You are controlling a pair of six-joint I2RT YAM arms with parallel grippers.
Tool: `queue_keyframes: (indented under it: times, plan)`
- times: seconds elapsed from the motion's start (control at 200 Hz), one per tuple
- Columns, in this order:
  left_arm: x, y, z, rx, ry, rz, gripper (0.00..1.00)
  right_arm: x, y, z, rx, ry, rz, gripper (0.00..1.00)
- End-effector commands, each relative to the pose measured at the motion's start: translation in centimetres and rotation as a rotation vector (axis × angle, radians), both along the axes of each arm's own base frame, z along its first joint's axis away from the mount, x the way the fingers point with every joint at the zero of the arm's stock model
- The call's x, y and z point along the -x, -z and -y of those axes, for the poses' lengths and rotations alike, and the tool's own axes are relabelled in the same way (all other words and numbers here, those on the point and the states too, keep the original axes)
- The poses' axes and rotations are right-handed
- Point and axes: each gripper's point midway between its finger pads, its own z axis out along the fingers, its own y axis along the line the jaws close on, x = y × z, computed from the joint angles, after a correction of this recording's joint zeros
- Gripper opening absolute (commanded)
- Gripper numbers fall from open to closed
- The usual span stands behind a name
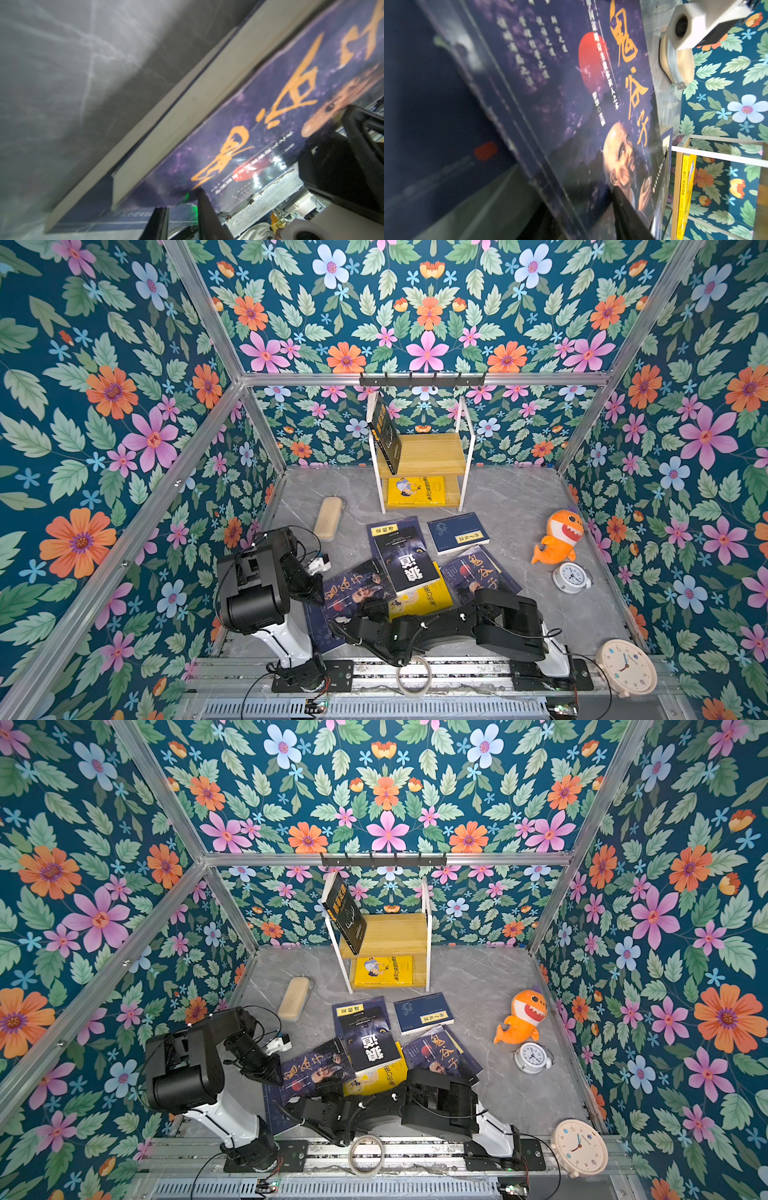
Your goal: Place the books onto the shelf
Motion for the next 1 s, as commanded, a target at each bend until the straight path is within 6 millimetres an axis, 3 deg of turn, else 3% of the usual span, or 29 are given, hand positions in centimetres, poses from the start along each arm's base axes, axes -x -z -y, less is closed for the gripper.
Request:
queue_keyframes:
  times: [0.0, 0.165, 0.32, 0.5, 0.68, 0.89, 0.995]
  plan:
    - [-1.9, 0.2, -1.2, -0.065, 0.011, 0.078, 0.27, -0.8, -2.2, -1.1, -0.055, 0.003, 0.066, 0.27]
    - [-3.3, -1.5, -1.4, -0.078, 0.003, 0.149, 0.35, -0.8, -3.6, -1.6, -0.115, -0.023, 0.095, 0.00]
    - [-6.2, -4.7, -2.0, -0.111, -0.050, 0.262, 0.43, -1.2, -4.7, -1.6, -0.149, -0.013, 0.111, 0.00]
    - [-10.9, -10.3, -1.7, -0.081, -0.167, 0.488, 0.55, -2.0, -6.6, -1.6, -0.209, 0.001, 0.128, 0.00]
    - [-14.4, -15.2, -1.1, -0.053, -0.247, 0.713, 0.70, -2.7, -8.8, -1.3, -0.295, 0.023, 0.116, 0.00]
    - [-16.8, -20.7, -0.4, -0.013, -0.309, 0.957, 0.99, -3.4, -11.9, -0.2, -0.428, 0.051, 0.083, 0.00]
    - [-17.5, -23.1, 0.1, 0.017, -0.338, 1.061, 1.00, -3.8, -13.8, 0.6, -0.497, 0.070, 0.078, 0.00]
